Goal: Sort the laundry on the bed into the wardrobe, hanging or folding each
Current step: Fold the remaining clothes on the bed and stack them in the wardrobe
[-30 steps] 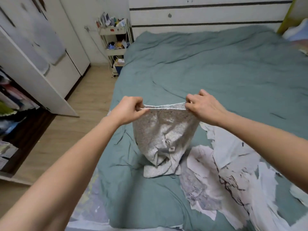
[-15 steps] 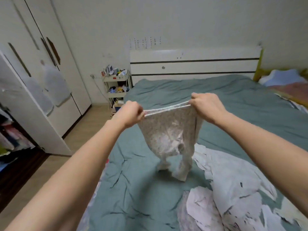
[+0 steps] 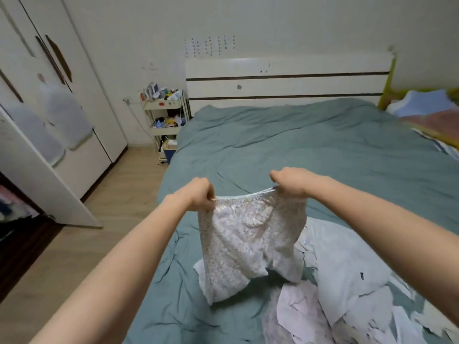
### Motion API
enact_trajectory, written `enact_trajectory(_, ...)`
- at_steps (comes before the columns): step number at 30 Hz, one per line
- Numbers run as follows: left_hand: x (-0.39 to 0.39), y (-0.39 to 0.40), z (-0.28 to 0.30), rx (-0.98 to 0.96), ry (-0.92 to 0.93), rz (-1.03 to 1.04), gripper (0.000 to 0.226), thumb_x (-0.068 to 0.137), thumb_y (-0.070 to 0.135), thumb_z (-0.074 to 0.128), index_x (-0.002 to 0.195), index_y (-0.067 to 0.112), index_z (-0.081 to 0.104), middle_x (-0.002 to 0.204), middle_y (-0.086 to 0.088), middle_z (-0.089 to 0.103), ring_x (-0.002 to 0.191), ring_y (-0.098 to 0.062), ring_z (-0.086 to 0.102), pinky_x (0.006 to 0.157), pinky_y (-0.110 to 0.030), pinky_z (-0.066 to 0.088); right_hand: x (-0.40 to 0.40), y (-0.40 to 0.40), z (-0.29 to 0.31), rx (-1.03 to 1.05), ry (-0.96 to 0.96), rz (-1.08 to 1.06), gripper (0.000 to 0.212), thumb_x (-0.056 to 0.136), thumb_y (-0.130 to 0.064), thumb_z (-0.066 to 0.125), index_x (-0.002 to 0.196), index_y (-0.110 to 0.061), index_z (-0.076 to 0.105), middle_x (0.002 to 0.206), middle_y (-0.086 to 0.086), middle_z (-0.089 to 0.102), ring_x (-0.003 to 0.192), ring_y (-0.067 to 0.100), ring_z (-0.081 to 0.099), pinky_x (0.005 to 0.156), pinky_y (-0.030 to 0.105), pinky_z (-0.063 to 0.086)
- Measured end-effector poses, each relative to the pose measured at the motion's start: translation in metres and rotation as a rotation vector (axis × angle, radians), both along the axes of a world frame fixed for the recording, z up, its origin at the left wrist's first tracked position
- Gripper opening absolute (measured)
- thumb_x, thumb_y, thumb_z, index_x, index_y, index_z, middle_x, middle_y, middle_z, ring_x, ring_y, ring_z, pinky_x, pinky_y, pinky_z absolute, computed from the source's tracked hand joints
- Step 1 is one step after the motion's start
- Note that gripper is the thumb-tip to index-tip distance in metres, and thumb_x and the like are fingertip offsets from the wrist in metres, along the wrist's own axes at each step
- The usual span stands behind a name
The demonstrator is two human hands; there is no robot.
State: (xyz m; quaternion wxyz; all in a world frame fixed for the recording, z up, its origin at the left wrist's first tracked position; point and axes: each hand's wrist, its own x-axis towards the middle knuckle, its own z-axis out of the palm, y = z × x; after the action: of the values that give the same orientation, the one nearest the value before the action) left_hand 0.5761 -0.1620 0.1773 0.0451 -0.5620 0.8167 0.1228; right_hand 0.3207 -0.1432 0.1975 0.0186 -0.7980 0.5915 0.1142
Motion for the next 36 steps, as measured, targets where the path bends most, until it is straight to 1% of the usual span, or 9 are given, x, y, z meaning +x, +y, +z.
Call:
enact_trajectory(4,-0.008,-0.047,-0.008,-0.295,0.077,0.245,0.018,0.087,-0.008,0.044,0.092,-0.002,0.06,0.098,-0.024,0.058,0.095,-0.042,0.058,0.078,-0.045,0.043,0.014,-0.044,-0.028,-0.061,-0.088,-0.149,0.031,0.092,0.003,0.035,0.122,-0.004,0.04,0.135,0.025,0.044,0.121,0.036,0.05,0.091,0.04,0.043)
enact_trajectory(7,-0.017,-0.077,0.01,-0.444,0.232,0.28,0.029,0.095,-0.009,0.029,0.117,-0.006,0.048,0.125,-0.023,0.044,0.107,-0.04,0.051,0.089,-0.043,0.04,0.026,-0.076,-0.023,-0.183,-0.285,-0.229,0.073,0.086,0.013,0.034,0.15,0.001,-0.001,0.156,0.02,0.013,0.142,0.033,0.022,0.105,0.041,0.032)
enact_trajectory(12,-0.02,-0.112,0.059,-0.612,0.365,0.329,0.052,0.091,-0.014,0.032,0.142,-0.008,0.024,0.157,-0.02,0.01,0.139,-0.037,0.027,0.106,-0.042,0.035,0.032,-0.119,0.024,-0.534,-0.36,-0.185,0.092,0.082,0.008,0.05,0.15,-0.001,-0.012,0.147,0.017,0.029,0.136,0.03,0.025,0.111,0.035,0.022)
enact_trajectory(18,-0.006,-0.099,0.062,-0.692,0.286,0.232,0.054,0.089,-0.01,0.037,0.142,-0.009,0.026,0.155,-0.021,0.015,0.143,-0.036,0.02,0.104,-0.041,0.039,0.029,-0.111,0.027,-0.729,-0.318,-0.15,0.087,0.079,0.011,0.047,0.15,0.002,-0.002,0.127,0.017,0.046,0.12,0.032,0.039,0.11,0.037,0.027)
enact_trajectory(22,0.01,-0.061,-0.003,-0.619,0.229,0.141,0.043,0.093,0.005,0.044,0.133,-0.007,0.039,0.145,-0.02,0.032,0.137,-0.035,0.031,0.096,-0.043,0.044,0.027,-0.069,-0.027,-0.785,-0.181,-0.041,0.054,0.066,0.009,0.044,0.119,0.01,0.058,0.081,0.017,0.065,0.076,0.033,0.064,0.067,0.033,0.052)
enact_trajectory(26,0.02,-0.011,-0.101,-0.436,0.141,0.121,0.023,0.093,0.003,0.047,0.113,0.0,0.059,0.129,-0.014,0.051,0.14,-0.027,0.034,0.087,-0.044,0.05,0.032,-0.012,-0.11,-0.57,-0.152,0.062,0.016,0.051,-0.004,0.041,0.05,-0.009,0.057,0.042,0.008,0.052,0.039,0.025,0.054,0.037,0.021,0.036)
enact_trajectory(29,0.017,0.03,-0.17,-0.2,-0.084,0.169,0.016,0.092,0.01,0.052,0.1,0.006,0.065,0.108,-0.012,0.062,0.112,-0.031,0.06,0.083,-0.04,0.049,0.039,0.023,-0.167,-0.201,-0.099,-0.023,0.014,0.063,0.005,0.062,0.074,-0.004,0.065,0.073,0.017,0.066,0.07,0.031,0.067,0.055,0.031,0.047)
enact_trajectory(32,0.017,0.073,-0.23,-0.087,-0.24,0.184,0.013,0.082,0.019,0.07,0.09,0.009,0.069,0.093,-0.008,0.069,0.085,-0.025,0.07,0.068,-0.031,0.052,0.041,0.056,-0.236,0.014,-0.012,-0.001,0.023,0.089,-0.003,0.045,0.105,-0.008,0.061,0.111,0.012,0.058,0.102,0.03,0.06,0.069,0.035,0.039)
enact_trajectory(36,0.026,0.131,-0.311,0.107,-0.368,0.082,0.027,0.097,0.013,0.042,0.114,0.013,0.062,0.12,-0.006,0.061,0.113,-0.024,0.058,0.092,-0.033,0.043,0.045,0.109,-0.316,0.214,-0.005,0.11,0.006,0.084,-0.006,0.056,0.08,-0.01,0.057,0.109,0.012,0.051,0.087,0.029,0.06,0.047,0.034,0.021)
